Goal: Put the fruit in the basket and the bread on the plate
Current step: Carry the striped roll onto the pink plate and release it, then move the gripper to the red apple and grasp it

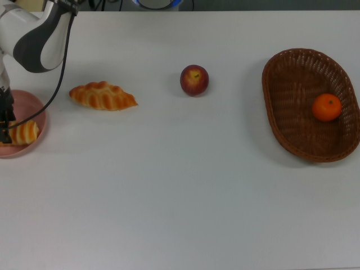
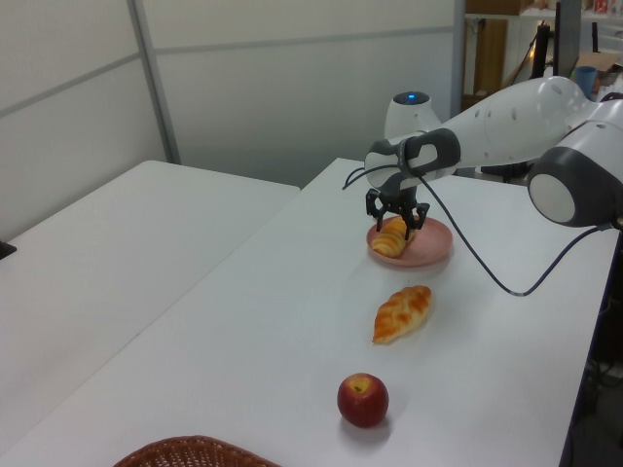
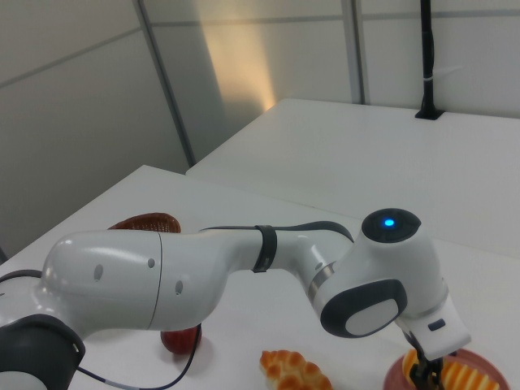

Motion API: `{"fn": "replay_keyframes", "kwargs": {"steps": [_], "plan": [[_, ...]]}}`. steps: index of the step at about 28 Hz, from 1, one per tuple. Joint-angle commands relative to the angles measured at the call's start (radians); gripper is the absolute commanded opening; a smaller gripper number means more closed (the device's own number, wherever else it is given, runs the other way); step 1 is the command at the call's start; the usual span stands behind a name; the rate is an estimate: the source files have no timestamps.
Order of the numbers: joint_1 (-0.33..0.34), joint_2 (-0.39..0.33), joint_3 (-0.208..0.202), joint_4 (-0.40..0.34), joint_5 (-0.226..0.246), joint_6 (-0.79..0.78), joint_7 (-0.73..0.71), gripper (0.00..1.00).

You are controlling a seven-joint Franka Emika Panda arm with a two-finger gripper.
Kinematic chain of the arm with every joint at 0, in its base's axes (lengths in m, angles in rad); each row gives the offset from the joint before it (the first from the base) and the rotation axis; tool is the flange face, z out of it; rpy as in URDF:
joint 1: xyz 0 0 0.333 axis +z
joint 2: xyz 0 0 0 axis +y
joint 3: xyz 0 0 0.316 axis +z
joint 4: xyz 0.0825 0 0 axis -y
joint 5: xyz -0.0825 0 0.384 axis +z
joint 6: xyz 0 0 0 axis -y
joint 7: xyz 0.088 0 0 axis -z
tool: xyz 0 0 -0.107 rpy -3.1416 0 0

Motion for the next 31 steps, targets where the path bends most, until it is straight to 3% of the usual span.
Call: {"fn": "replay_keyframes", "kwargs": {"steps": [1,5,11,15,17,22,27,31], "plan": [[0.007,-0.038,-0.007,-0.006,0.02,-0.058,-0.104,1.0],[0.013,-0.06,0.001,-0.012,0.016,-0.107,-0.144,1.0],[0.109,-0.174,0.006,-0.07,0.01,-0.242,-0.184,1.0],[0.217,-0.288,-0.007,-0.145,0.001,-0.318,-0.19,1.0],[0.295,-0.338,-0.01,-0.188,-0.048,-0.352,-0.201,1.0],[0.448,-0.356,-0.01,-0.256,-0.104,-0.369,-0.262,1.0],[0.548,-0.354,0.002,-0.316,-0.145,-0.357,-0.346,1.0],[0.577,-0.353,0.038,-0.328,-0.167,-0.358,-0.4,1.0]]}}
